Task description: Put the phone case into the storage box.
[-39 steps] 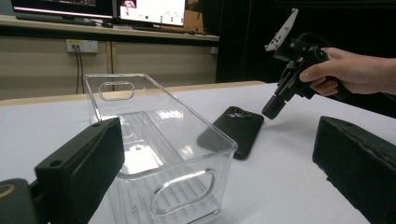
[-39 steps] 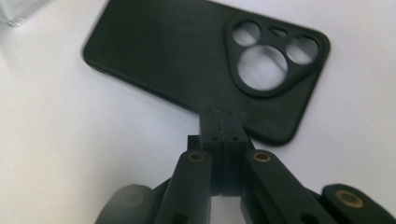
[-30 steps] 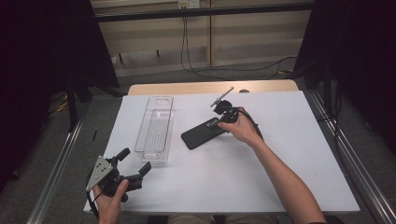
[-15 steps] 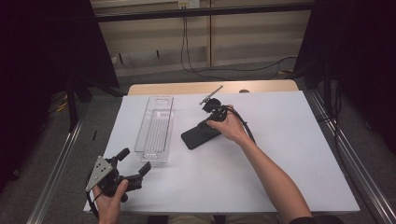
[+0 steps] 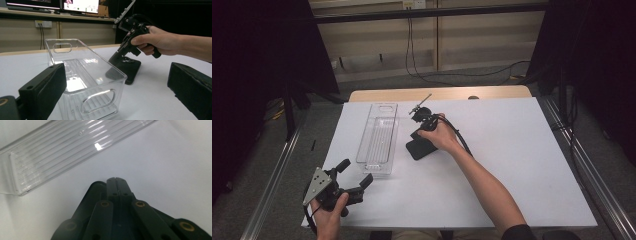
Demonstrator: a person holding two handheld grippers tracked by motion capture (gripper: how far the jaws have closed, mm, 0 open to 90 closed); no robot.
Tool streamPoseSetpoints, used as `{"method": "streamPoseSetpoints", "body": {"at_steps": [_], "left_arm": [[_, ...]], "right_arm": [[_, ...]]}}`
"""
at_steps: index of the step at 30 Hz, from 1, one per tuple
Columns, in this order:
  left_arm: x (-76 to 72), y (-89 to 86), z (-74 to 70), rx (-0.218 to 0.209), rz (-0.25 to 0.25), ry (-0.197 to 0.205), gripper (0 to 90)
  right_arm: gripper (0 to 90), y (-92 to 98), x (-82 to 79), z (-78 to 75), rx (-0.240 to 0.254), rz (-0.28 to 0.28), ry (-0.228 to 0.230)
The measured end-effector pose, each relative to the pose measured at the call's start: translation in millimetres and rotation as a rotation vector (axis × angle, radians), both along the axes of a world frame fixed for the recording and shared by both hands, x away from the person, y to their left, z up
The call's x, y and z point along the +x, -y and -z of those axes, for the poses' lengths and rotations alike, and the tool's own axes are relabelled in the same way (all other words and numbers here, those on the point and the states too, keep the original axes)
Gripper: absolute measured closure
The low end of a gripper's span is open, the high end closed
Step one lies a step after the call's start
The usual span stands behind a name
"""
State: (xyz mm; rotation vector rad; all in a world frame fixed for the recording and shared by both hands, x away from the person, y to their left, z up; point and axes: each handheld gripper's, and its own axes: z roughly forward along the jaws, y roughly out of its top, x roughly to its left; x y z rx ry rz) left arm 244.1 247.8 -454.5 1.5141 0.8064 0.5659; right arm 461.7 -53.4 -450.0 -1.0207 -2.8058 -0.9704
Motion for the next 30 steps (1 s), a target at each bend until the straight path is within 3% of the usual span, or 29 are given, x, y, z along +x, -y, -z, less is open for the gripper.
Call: {"method": "streamPoseSetpoints", "body": {"at_steps": [13,19,30], "left_arm": [[0.3,0.5,0.3,0.001,0.009,-0.001,2.4],[-0.4,1.4,0.2,0.001,0.013,-0.002,2.4],[-0.7,-0.2,0.0,0.001,0.008,0.003,2.4]], "right_arm": [[90.0,-15.1,4.4,11.7,-0.014,0.027,0.003],[90.0,-17.3,6.0,17.5,0.002,0.047,-0.004],[90.0,-15.4,-0.1,20.3,-0.022,0.014,-0.027]]}}
